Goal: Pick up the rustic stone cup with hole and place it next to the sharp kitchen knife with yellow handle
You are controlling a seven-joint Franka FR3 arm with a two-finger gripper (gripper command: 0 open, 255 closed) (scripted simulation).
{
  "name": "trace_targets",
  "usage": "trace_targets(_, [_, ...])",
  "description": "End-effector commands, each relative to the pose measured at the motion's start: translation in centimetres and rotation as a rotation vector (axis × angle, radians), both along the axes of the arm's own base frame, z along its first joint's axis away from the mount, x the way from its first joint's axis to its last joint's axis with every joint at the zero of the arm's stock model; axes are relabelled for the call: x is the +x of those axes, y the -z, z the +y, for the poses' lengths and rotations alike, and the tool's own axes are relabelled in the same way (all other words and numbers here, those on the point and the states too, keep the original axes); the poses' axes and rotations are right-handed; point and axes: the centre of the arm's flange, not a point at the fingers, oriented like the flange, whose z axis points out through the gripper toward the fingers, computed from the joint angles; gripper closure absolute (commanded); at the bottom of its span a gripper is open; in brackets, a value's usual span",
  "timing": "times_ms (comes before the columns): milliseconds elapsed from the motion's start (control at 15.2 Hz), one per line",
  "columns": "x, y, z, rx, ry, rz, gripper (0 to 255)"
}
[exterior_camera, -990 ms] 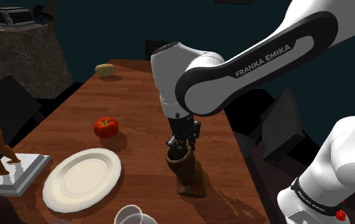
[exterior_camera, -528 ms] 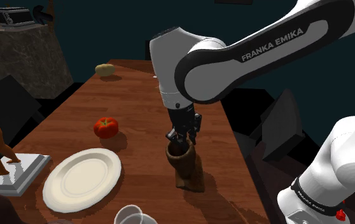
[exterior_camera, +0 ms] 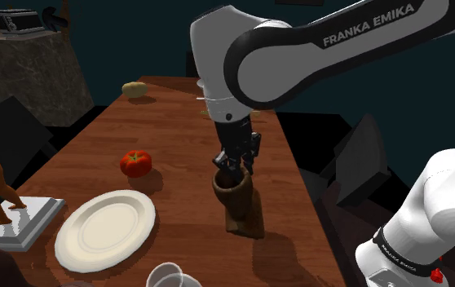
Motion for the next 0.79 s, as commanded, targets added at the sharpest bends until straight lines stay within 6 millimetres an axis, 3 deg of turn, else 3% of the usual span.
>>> trace_targets(0, [0.0,-1.2,-0.1,0.000,0.000,-0.001,255])
trace_targets(726, [0.0,-7.0,-0.1,0.000,0.000,-0.001,255])
